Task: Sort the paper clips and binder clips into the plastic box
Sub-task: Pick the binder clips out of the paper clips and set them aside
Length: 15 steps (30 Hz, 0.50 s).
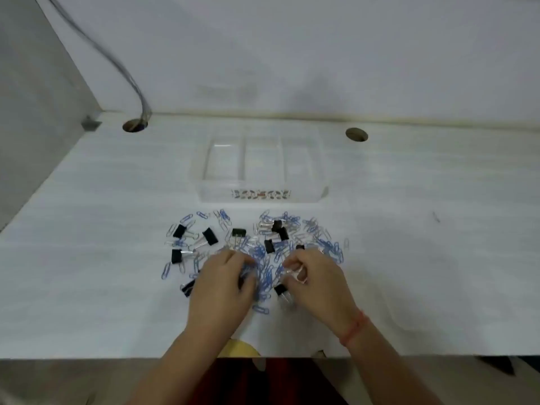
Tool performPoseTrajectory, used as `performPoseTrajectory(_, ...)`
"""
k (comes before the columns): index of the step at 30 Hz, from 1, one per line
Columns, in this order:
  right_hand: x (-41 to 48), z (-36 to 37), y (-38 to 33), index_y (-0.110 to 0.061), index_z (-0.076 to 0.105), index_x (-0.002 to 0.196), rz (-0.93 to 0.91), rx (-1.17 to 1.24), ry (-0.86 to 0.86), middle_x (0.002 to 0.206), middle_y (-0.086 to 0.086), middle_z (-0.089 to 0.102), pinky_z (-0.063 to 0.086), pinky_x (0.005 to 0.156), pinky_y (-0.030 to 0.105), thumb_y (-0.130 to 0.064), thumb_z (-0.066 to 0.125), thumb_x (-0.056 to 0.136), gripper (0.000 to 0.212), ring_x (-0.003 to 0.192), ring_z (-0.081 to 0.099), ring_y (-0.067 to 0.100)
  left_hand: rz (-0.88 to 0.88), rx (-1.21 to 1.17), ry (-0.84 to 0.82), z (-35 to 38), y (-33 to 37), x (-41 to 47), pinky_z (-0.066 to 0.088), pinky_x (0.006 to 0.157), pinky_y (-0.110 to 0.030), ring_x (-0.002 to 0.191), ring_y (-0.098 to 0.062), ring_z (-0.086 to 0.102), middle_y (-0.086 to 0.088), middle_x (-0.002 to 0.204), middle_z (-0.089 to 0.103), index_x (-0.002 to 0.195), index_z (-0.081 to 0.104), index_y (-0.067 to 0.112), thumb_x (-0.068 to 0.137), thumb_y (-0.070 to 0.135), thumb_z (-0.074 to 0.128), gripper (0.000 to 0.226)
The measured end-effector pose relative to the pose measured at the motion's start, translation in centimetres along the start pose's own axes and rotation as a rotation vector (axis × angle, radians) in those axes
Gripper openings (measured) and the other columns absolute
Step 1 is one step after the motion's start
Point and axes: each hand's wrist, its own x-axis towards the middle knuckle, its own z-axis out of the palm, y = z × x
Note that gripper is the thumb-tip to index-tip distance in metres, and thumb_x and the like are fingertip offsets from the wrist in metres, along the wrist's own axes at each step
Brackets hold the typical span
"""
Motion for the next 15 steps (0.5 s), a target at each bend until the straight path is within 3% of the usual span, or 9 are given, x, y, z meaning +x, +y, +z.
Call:
performPoseTrajectory(4, -1.0, 2.2, 0.5, -0.021, 0.063, 0.093, -0.055, -0.16, 0.029, 0.087, -0.009, 0.046, 0.033, 0.058, 0.014, -0.034, 0.072, 0.073, 0.026, 0.073, 0.048, 0.01, 0.003, 0.127, 0.142, 1.4, -1.5, -1.0, 0.038, 0.071, -0.028, 0.091, -0.025, 0.057, -0.004, 0.095, 0.062, 0.096, 0.071, 0.016, 0.075, 0.023, 0.071, 0.022)
performPoseTrajectory(7, -1.6, 3.0, 0.5, -0.02, 0.063, 0.085, -0.042, -0.157, 0.091, 0.09, -0.004, 0.052, 0.035, 0.059, 0.02, -0.029, 0.071, 0.074, 0.016, 0.077, 0.055, 0.015, -0.033, 0.047, 0.114, 2.1, -1.5, -1.8, 0.033, 0.068, -0.025, 0.09, -0.022, 0.057, -0.003, 0.095, 0.061, 0.094, 0.071, 0.019, 0.077, 0.025, 0.069, 0.019)
performPoseTrajectory(12, -1.4, 3.1, 0.2, -0.014, 0.061, 0.079, -0.094, -0.178, 0.125, 0.079, -0.002, 0.058, 0.032, 0.059, 0.025, -0.013, 0.062, 0.075, 0.004, 0.074, 0.051, 0.015, -0.018, 0.016, 0.107, 2.4, -1.1, -1.5, 0.031, 0.056, -0.021, 0.082, -0.018, 0.058, 0.001, 0.088, 0.064, 0.083, 0.07, 0.02, 0.076, 0.02, 0.068, 0.008)
performPoseTrajectory(15, -1.2, 2.8, 0.1, -0.017, 0.06, 0.083, -0.061, -0.068, 0.155, 0.074, -0.006, 0.06, 0.039, 0.062, 0.025, -0.013, 0.061, 0.076, 0.009, 0.07, 0.053, 0.013, -0.014, -0.004, 0.108, 2.3, -1.0, -1.5, 0.032, 0.056, -0.018, 0.083, -0.016, 0.059, 0.002, 0.094, 0.068, 0.094, 0.069, 0.019, 0.077, 0.011, 0.063, 0.02)
